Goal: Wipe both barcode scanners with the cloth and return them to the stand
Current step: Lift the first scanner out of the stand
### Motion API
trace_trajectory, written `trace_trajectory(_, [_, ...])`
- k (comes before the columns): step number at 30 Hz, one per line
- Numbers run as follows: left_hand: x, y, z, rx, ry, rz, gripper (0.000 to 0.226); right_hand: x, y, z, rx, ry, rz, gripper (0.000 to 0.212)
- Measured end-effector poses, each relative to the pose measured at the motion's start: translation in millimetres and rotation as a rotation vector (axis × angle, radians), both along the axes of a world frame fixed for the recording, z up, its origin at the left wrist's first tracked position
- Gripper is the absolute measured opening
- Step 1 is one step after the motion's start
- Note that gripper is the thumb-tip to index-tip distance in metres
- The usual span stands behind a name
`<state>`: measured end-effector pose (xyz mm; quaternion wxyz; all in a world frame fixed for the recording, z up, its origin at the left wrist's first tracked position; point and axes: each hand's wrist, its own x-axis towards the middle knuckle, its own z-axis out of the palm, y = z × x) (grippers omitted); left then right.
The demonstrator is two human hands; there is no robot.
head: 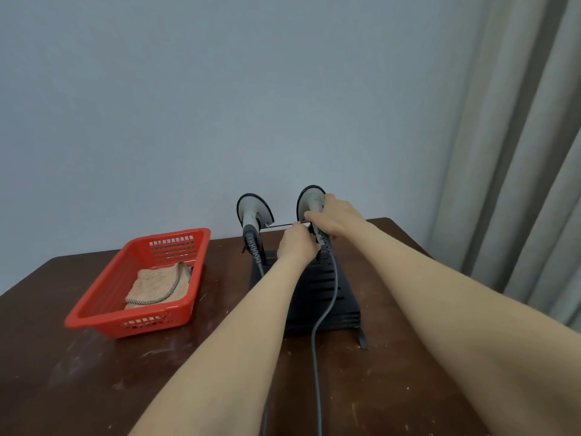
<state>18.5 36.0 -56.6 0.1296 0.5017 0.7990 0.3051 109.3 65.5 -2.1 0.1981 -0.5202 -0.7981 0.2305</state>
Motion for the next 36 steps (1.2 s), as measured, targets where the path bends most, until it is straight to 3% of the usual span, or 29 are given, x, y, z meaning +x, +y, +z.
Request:
trace_trajectory(10, [3, 15, -14, 0.086, -0.100, -0.002, 0.023, -1, 5, -2, 0.044, -0.005, -0.025, 0.060])
trace_trajectory(19, [4, 17, -16, 0.133, 0.013, -0.043, 0.015, 1, 8, -6, 0.129, -0.011, -0.067, 0.052])
trace_trajectory(30, [2, 18, -18, 0.120, 0.011, -0.071, 0.012, -2, 4, -7, 0.196, 0.005, -0.066, 0.043])
trace_trajectory(36, [3, 16, -16, 0.096, 0.023, -0.083, 0.011, -3, 3, -10, 0.211, 0.006, -0.071, 0.050])
